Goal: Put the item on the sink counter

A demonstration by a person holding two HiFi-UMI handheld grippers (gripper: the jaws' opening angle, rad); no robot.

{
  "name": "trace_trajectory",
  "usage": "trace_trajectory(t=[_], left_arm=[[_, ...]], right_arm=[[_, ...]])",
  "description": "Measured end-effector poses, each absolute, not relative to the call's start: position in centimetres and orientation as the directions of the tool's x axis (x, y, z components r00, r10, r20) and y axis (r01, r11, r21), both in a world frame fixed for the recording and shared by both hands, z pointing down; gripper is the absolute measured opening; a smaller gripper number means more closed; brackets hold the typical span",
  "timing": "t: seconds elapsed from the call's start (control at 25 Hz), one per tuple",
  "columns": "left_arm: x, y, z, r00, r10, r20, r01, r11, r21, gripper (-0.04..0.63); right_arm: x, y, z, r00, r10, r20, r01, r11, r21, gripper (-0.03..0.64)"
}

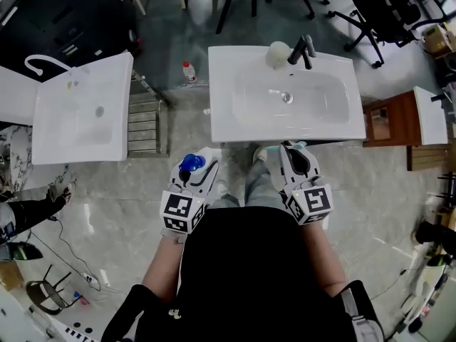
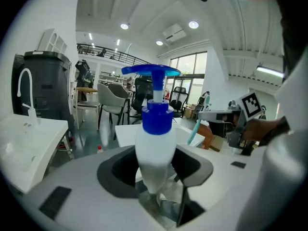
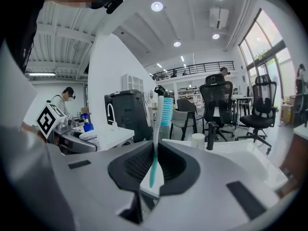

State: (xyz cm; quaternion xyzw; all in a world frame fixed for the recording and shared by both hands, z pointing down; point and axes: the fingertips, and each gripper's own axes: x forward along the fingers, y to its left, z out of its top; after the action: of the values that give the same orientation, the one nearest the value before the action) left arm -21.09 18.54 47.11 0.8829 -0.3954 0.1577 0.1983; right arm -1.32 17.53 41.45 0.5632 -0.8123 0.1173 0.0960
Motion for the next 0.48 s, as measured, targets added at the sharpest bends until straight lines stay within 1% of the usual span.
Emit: trace_trajectory(t=[0.24,0.48], left_arm=[[-20.8,15.3,47.2,0.598,-0.665,0.447,-0.795,-0.563,0.225,0.215],[-19.4,11.5,47.4,0.553,-0.691,0.466,-0.83,-0.51,0.227,0.215]], right_arm=[[-0.7,13.3,42.1,-0.389,-0.875,0.288,-0.921,0.374,-0.107,0.048],[0.2,8.3,42.5,-0.457,-0.84,0.291,-0.889,0.441,-0.122,0.048]])
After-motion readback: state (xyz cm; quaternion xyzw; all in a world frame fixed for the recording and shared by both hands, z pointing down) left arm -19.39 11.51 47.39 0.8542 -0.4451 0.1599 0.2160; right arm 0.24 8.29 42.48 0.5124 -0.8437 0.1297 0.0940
